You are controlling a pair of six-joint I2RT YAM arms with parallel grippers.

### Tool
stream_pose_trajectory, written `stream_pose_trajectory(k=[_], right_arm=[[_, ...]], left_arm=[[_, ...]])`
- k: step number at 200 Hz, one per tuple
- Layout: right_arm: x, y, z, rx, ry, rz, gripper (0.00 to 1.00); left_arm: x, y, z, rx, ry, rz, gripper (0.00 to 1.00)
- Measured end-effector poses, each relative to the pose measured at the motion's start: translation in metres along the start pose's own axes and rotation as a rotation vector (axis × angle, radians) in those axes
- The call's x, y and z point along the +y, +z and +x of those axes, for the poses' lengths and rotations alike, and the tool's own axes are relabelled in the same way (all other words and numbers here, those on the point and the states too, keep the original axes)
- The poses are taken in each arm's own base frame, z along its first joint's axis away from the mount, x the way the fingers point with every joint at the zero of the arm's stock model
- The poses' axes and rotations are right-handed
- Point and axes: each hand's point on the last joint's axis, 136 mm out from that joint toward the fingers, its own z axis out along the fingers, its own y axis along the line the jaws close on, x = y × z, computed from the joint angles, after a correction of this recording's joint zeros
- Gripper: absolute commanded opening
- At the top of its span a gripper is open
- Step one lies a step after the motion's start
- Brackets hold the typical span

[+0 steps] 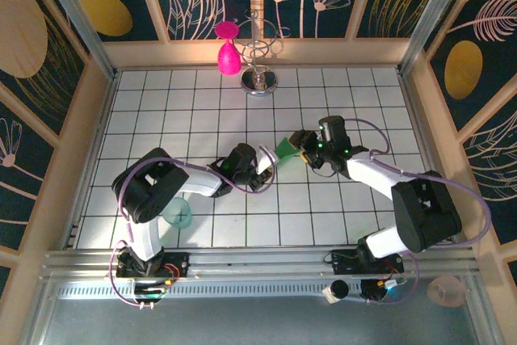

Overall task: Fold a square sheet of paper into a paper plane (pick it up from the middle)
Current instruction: Fold the wing for the fifth time at the center of the table.

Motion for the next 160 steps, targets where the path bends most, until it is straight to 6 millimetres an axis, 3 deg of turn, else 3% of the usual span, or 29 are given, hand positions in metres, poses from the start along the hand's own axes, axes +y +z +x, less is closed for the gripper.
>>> stream_pose_trajectory(k=[45,90,118,160], right_arm=[[-0.007,-0.010,-0.005,-0.054,-0.077,0.019,0.63],[-0.019,-0.013,-0.002,-0.069,-0.141,0.042,0.63],[-0.028,-0.011,0.002,-0.063,-0.176,0.053,0.64],[-0.024,-0.002,0.011,-0.014,-0.244,0.011,0.66]], left_arm=[[-0.009,0.004,-0.006,0.030,-0.083,0.067,0.09],[-0.014,0.000,-0.006,0.048,-0.300,0.170,0.08],[-0.012,-0.004,-0.007,0.055,-0.440,0.219,0.08],[-0.013,-0.008,-0.010,0.067,-0.605,0.272,0.08]])
